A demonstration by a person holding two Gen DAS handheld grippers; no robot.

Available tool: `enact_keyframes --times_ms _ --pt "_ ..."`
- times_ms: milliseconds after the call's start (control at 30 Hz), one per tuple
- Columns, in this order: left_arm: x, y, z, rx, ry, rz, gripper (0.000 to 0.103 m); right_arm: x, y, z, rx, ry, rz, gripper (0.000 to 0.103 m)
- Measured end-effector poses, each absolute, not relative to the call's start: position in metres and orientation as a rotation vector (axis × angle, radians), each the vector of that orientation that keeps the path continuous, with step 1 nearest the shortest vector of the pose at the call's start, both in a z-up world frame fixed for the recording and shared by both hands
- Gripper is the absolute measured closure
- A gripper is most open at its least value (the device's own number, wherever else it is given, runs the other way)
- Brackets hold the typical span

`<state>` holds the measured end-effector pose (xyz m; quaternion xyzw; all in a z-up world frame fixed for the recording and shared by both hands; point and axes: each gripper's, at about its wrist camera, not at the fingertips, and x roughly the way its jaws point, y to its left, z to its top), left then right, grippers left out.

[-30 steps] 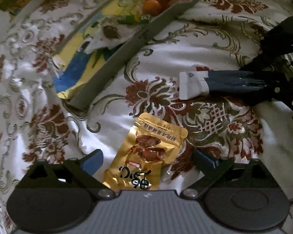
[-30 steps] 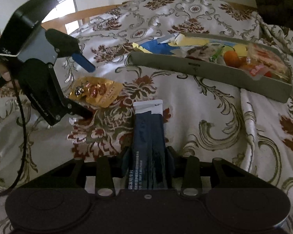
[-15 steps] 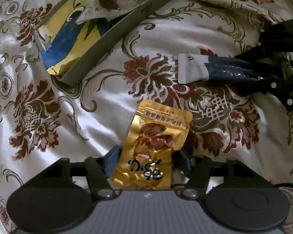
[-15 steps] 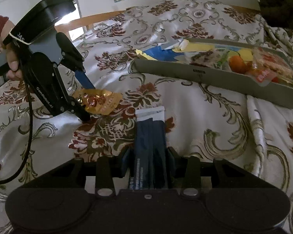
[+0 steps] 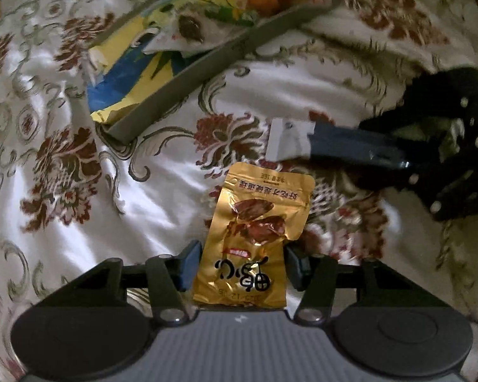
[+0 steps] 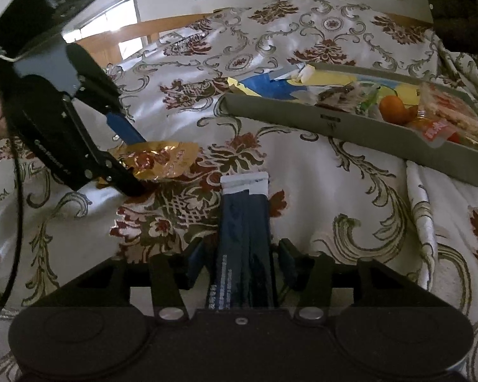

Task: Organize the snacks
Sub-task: 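Carry the gold packet and blue bar over the cartoon tray with both tools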

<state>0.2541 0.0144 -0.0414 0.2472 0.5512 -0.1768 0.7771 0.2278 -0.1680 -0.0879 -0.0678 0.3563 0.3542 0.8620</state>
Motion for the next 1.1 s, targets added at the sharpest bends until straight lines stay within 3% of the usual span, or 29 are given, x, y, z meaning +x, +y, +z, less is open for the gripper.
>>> enact_keyframes --times_ms 200,267,333,500,800,1100 --pt "0.24 0.011 -0.034 0.349 1.179 -0.355 0.044 0.224 -0.166 -0.089 -0.156 0.748 0.731 0.05" --pt "0.238 0.013 -0.033 0.295 1.176 -0.323 0.044 0.223 -0.165 -0.089 -0.157 0.751 0.722 0.053" --pt "0.238 0.014 -0.032 0.248 1.171 -0.287 0.044 0.222 -0.165 -0.088 -0.143 0.755 0.7 0.062" --pt "0.236 0.014 -0.03 0.172 1.133 -0.231 0.044 0.217 -0.164 -0.086 -0.162 0.717 0.671 0.066" --pt "0.245 0.012 -0.023 0.042 1.039 -0.193 0.044 0.213 -0.167 -0.077 -0.306 0.536 0.585 0.066" --pt "0.289 0.016 -0.007 -0.086 0.907 -0.115 0.044 0.249 -0.187 -0.067 -0.237 0.414 0.473 0.066"
